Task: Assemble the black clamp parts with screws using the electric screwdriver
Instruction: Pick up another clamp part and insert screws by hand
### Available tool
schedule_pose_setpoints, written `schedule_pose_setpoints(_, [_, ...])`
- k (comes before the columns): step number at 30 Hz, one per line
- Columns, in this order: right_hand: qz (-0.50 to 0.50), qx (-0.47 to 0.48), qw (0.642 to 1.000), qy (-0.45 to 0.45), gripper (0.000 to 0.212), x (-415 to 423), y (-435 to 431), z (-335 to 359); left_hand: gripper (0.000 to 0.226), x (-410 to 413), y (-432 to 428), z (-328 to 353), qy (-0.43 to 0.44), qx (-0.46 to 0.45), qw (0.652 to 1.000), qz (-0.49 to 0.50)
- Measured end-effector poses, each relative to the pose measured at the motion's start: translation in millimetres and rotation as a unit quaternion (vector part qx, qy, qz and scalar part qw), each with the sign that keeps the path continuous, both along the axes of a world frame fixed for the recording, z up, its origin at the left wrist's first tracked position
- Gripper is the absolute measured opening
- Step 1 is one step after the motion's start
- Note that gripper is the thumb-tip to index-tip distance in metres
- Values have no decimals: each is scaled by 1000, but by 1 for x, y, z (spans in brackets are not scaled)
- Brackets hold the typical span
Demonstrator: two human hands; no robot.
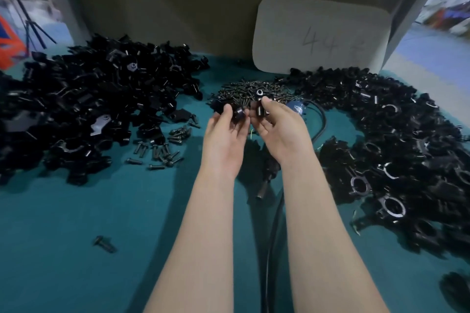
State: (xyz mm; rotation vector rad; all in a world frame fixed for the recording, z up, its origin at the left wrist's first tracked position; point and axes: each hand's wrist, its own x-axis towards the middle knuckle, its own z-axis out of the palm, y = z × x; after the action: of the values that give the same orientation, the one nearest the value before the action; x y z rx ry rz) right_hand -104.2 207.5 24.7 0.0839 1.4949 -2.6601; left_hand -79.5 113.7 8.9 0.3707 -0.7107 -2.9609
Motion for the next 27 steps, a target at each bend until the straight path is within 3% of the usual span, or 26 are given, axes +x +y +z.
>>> schedule_pose_setpoints(5, [-32,58,998,6,7,-6,-1,-1,20,-7,0,-7,-1,-5,1000,13])
schedule_pose_setpoints(8, [-33,54,998,-16,8,-6,-3,-2,6,-10,-1,-8,-14,-33,999,26])
schedule_pose_setpoints(13, [-12,12,1000,-17,11,-3,-6,3,44,-10,1,-9,8,-21,998,63])
schedule_pose_setpoints(18, [-19,10,1000,-9,12,-3,-4,2,32,-6,0,-5,24,-57,996,66])
schedule_pose_setpoints(21, [-27,73,997,7,12,-4,-3,-1,18,-5,1,-6,-4,-143,987,71])
schedule_pose_setpoints(24, [-29,141,989,31,16,-4,-8,-1,11,-6,4,-9,-79,-315,939,116])
schedule_pose_setpoints(27, [-30,177,983,51,20,-4,-13,-1,18,-5,4,-10,-90,-337,928,132])
